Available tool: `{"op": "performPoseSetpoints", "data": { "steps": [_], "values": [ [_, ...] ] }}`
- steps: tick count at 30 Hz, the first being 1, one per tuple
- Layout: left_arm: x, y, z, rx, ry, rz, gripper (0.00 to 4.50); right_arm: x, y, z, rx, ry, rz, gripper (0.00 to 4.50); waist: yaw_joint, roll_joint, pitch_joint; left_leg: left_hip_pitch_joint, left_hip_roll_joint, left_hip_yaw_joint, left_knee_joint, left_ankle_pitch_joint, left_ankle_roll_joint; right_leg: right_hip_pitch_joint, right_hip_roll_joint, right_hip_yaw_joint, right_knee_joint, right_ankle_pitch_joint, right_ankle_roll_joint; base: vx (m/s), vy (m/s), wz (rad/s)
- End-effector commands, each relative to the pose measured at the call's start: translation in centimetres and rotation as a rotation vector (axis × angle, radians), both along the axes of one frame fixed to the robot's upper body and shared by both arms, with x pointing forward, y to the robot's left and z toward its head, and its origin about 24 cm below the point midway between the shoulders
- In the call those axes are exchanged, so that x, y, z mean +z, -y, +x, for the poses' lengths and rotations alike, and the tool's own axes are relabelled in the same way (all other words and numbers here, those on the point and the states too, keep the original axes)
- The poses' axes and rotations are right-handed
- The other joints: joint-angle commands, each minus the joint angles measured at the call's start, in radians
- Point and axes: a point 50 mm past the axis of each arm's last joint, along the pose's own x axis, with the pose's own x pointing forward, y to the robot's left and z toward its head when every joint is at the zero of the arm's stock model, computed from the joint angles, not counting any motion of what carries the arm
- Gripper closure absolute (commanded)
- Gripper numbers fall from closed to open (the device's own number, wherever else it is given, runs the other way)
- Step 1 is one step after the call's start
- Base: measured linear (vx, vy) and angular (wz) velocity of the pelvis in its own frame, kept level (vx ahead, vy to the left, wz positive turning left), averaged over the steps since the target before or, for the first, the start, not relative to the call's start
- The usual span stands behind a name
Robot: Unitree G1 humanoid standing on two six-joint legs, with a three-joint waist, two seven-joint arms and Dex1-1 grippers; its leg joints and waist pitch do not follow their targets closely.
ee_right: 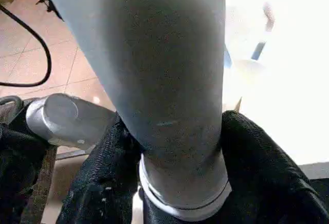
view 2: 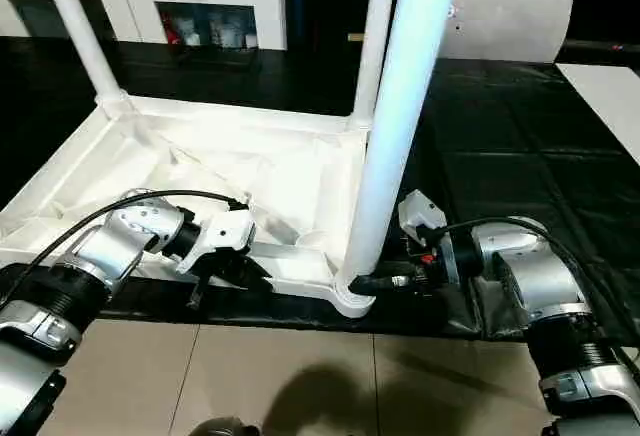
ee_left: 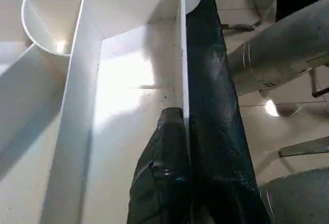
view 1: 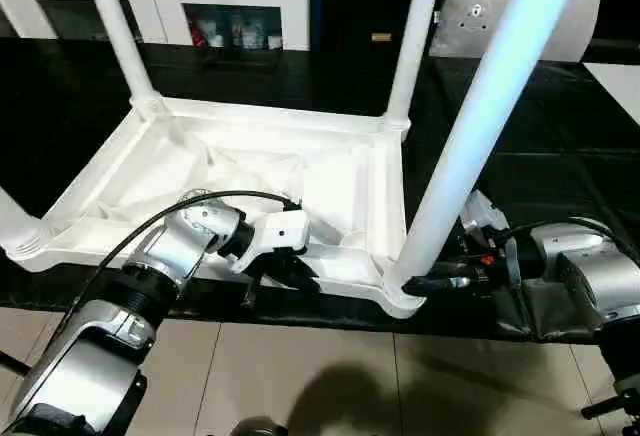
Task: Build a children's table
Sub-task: Rotate leg to tighten
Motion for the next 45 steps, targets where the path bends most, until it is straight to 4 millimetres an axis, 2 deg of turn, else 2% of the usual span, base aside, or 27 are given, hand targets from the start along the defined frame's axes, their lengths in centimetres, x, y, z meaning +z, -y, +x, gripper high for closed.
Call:
{"op": "performPoseSetpoints", "data": {
  "steps": [1,4,7,9,10,11,12,13,15,17,18,19,20,21,22,24,26,29,30,31,33,34,35,39,40,42,45],
  "values": [
    [-0.2,0.0,-0.2,-0.028,-0.025,0.024,4.5,-0.2,0.3,-0.5,0.027,-0.033,0.014,2.46,-0.004,-0.016,-0.075,0.013,0.119,-0.051,-0.063,-0.045,0.118,0.057,-0.145,0.093,-0.062,-0.218,-0.117,0.0,0.0,0.0],
    [-0.3,0.3,-0.1,0.003,-0.039,-0.008,4.5,-0.2,0.1,-0.7,0.021,-0.06,0.053,2.47,-0.003,-0.017,-0.075,0.013,0.12,-0.051,-0.063,-0.04,0.12,0.056,-0.145,0.093,-0.061,-0.215,-0.117,0.0,0.0,0.0],
    [-0.4,1.2,0.5,0.142,-0.062,-0.053,4.5,-0.4,-0.7,-0.6,-0.056,-0.088,0.113,2.49,-0.002,-0.017,-0.073,0.014,0.124,-0.051,-0.063,-0.028,0.125,0.055,-0.146,0.094,-0.06,-0.198,-0.125,0.0,0.0,0.0],
    [-0.3,1.8,0.8,0.207,-0.062,-0.07,4.5,-0.6,-1.3,-0.4,-0.104,-0.088,0.127,2.49,-0.006,-0.021,-0.068,0.012,0.121,-0.051,-0.066,-0.047,0.116,0.056,-0.146,0.092,-0.067,-0.242,-0.12,0.0,0.0,0.0],
    [-0.3,2.2,1.0,0.246,-0.061,-0.079,4.5,-0.9,-1.7,-0.1,-0.151,-0.084,0.124,2.49,-0.009,-0.021,-0.063,0.015,0.115,-0.049,-0.068,-0.082,0.094,0.056,-0.147,0.089,-0.082,-0.332,-0.099,0.0,0.0,0.0],
    [-0.3,2.6,1.2,0.282,-0.06,-0.093,4.5,-1.2,-2.1,0.2,-0.207,-0.069,0.109,2.49,-0.013,-0.024,-0.059,0.018,0.114,-0.049,-0.07,-0.094,0.084,0.054,-0.147,0.089,-0.089,-0.366,-0.089,0.0,0.0,0.0],
    [-0.2,3.0,1.4,0.316,-0.06,-0.108,4.5,-1.5,-2.5,0.7,-0.268,-0.047,0.093,2.49,-0.016,-0.023,-0.055,0.022,0.111,-0.05,-0.072,-0.113,0.074,0.051,-0.146,0.088,-0.097,-0.408,-0.079,0.0,0.0,0.0],
    [-0.2,3.2,1.5,0.333,-0.06,-0.114,4.5,-1.6,-2.7,0.9,-0.299,-0.039,0.092,2.49,-0.026,-0.024,-0.05,0.025,0.107,-0.052,-0.075,-0.144,0.052,0.053,-0.149,0.084,-0.108,-0.478,-0.055,0.0,0.0,0.0],
    [-0.1,4.4,2.1,0.452,-0.063,-0.147,4.5,-2.0,-3.7,2.6,-0.524,-0.015,0.098,2.49,-0.053,-0.024,-0.051,0.023,0.105,-0.061,-0.079,-0.162,0.022,0.057,-0.148,0.077,-0.114,-0.509,-0.037,0.0,0.0,0.0],
    [0.1,5.6,2.7,0.565,-0.058,-0.169,4.5,-2.2,-4.7,4.1,-0.74,-0.029,0.081,2.5,-0.069,-0.024,-0.053,0.024,0.103,-0.06,-0.077,-0.149,0.02,0.056,-0.147,0.081,-0.112,-0.479,-0.05,0.0,0.0,0.0],
    [0.2,5.8,2.8,0.578,-0.055,-0.171,4.5,-2.2,-4.8,4.3,-0.76,-0.029,0.08,2.5,-0.072,-0.024,-0.052,0.024,0.101,-0.058,-0.076,-0.146,0.024,0.055,-0.147,0.082,-0.114,-0.474,-0.051,0.0,0.0,0.0],
    [0.3,6.2,3.0,0.613,-0.046,-0.176,4.5,-2.1,-5.4,4.6,-0.803,-0.029,0.083,2.5,-0.076,-0.018,-0.054,0.024,0.098,-0.057,-0.074,-0.136,0.03,0.057,-0.147,0.084,-0.111,-0.456,-0.059,0.0,0.0,0.0],
    [0.4,6.4,3.1,0.622,-0.042,-0.178,4.5,-2.1,-5.6,4.7,-0.81,-0.029,0.083,2.5,-0.075,-0.022,-0.056,0.02,0.096,-0.055,-0.073,-0.12,0.045,0.058,-0.146,0.086,-0.11,-0.429,-0.06,0.0,0.0,0.0],
    [0.5,6.7,3.2,0.647,-0.033,-0.183,4.5,-2.1,-6.1,4.9,-0.829,-0.032,0.084,2.5,-0.074,-0.019,-0.058,0.02,0.096,-0.053,-0.073,-0.109,0.052,0.06,-0.146,0.088,-0.106,-0.407,-0.063,0.0,0.0,0.0],
    [0.7,7.0,3.3,0.66,-0.023,-0.187,4.5,-2.1,-6.3,5.0,-0.847,-0.026,0.076,2.5,-0.074,-0.02,-0.06,0.017,0.098,-0.054,-0.073,-0.083,0.065,0.06,-0.143,0.089,-0.097,-0.357,-0.075,0.0,0.0,0.0],
    [0.8,7.3,3.3,0.668,-0.015,-0.192,4.5,-2.1,-6.4,5.2,-0.868,-0.016,0.078,2.5,-0.072,-0.022,-0.064,0.016,0.101,-0.052,-0.072,-0.056,0.084,0.061,-0.143,0.093,-0.084,-0.278,-0.101,0.0,0.0,0.0],
    [0.8,7.4,3.3,0.674,-0.011,-0.193,4.5,-2.0,-6.4,5.3,-0.868,0.005,0.083,1.97,-0.071,-0.021,-0.065,0.014,0.103,-0.051,-0.071,-0.038,0.098,0.062,-0.143,0.094,-0.078,-0.23,-0.116,0.0,0.0,0.0],
    [0.9,7.0,3.2,0.642,0.02,-0.189,4.5,-1.5,-5.9,5.2,-0.839,0.023,0.111,1.74,-0.072,-0.022,-0.065,0.015,0.108,-0.052,-0.072,-0.04,0.108,0.063,-0.144,0.094,-0.075,-0.209,-0.132,0.0,0.0,0.0],
    [0.9,6.9,3.2,0.631,0.02,-0.189,4.5,-1.5,-5.5,5.2,-0.849,0.029,0.101,1.48,-0.072,-0.021,-0.065,0.015,0.109,-0.052,-0.072,-0.044,0.107,0.064,-0.146,0.095,-0.074,-0.213,-0.133,0.0,0.0,0.0],
    [0.9,6.8,3.1,0.629,0.02,-0.189,4.5,-1.5,-5.4,5.2,-0.854,0.03,0.097,1.48,-0.072,-0.021,-0.064,0.015,0.109,-0.052,-0.072,-0.046,0.106,0.063,-0.145,0.095,-0.075,-0.215,-0.133,0.0,0.0,0.0],
    [0.8,6.1,3.1,0.614,0.022,-0.182,4.5,-1.7,-4.1,5.0,-0.833,0.035,0.048,1.36,-0.072,-0.02,-0.065,0.015,0.108,-0.051,-0.072,-0.05,0.102,0.065,-0.145,0.095,-0.074,-0.21,-0.137,0.0,0.0,0.0],
    [0.7,5.8,3.1,0.607,0.027,-0.176,4.5,-1.6,-3.6,4.9,-0.821,0.039,0.039,1.31,-0.071,-0.021,-0.065,0.014,0.108,-0.05,-0.071,-0.052,0.104,0.065,-0.146,0.096,-0.075,-0.21,-0.137,0.0,0.0,0.0],
    [0.6,5.2,3.0,0.588,0.033,-0.164,4.5,-1.5,-2.6,4.7,-0.801,0.05,0.026,1.05,-0.068,-0.019,-0.066,0.012,0.105,-0.05,-0.07,-0.052,0.106,0.068,-0.146,0.095,-0.075,-0.212,-0.13,0.0,0.0,0.0],
    [0.2,4.0,2.8,0.527,0.047,-0.137,4.5,-1.0,-0.9,4.6,-0.785,0.077,0.008,0.9,-0.068,-0.02,-0.066,0.011,0.107,-0.051,-0.069,-0.053,0.114,0.067,-0.145,0.093,-0.075,-0.215,-0.124,0.0,0.0,0.0],
    [0.0,3.6,2.6,0.491,0.052,-0.127,4.5,-0.9,-0.4,4.5,-0.758,0.091,0.004,0.9,-0.069,-0.022,-0.07,0.011,0.105,-0.051,-0.068,-0.054,0.111,0.07,-0.145,0.093,-0.075,-0.226,-0.121,0.0,0.0,0.0],
    [-0.1,3.0,2.0,0.397,0.065,-0.126,4.5,-0.6,-0.1,3.6,-0.598,0.131,-0.008,0.9,-0.062,-0.021,-0.07,0.007,0.103,-0.047,-0.064,-0.061,0.117,0.07,-0.143,0.092,-0.076,-0.235,-0.102,0.0,0.0,0.0],
    [-0.1,2.6,1.6,0.34,0.049,-0.125,4.5,-0.4,0.0,2.6,-0.469,0.137,-0.01,0.9,-0.057,-0.021,-0.073,0.01,0.109,-0.048,-0.064,-0.053,0.126,0.066,-0.139,0.09,-0.072,-0.221,-0.101,0.0,0.0,0.0]
  ]
}}
